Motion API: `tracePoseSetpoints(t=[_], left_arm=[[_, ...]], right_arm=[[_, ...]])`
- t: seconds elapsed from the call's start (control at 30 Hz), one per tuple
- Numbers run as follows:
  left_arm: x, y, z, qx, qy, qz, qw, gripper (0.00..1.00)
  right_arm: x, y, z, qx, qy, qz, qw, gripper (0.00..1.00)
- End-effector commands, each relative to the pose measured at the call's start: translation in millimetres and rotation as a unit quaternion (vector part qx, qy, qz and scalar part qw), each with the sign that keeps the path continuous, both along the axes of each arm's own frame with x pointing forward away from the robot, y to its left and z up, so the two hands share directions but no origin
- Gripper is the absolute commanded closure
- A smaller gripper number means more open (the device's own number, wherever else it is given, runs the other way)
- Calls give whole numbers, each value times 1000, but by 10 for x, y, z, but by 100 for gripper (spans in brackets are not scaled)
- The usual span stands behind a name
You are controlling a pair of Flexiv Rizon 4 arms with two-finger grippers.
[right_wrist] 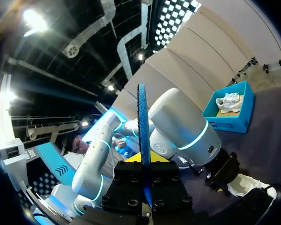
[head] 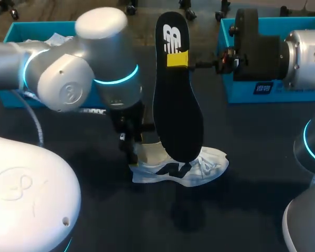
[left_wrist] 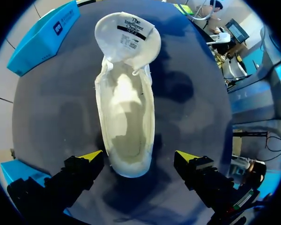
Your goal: Take the shoe out of the shoebox, open the shoe tongue, remove and reinsert the insole, then place the shoe into the shoebox
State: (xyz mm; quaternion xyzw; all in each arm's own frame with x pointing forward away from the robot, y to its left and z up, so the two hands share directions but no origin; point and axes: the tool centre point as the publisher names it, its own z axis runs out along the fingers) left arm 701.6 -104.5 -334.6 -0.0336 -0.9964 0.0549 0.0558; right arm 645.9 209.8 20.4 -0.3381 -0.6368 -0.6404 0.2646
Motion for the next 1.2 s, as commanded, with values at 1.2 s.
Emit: tracePoseSetpoints(t=[1.2], left_arm=[[528,-632,-211,-29,-34,-1,999,0]], right_arm=[[11,45,3,-1,1,-1,1000,100]])
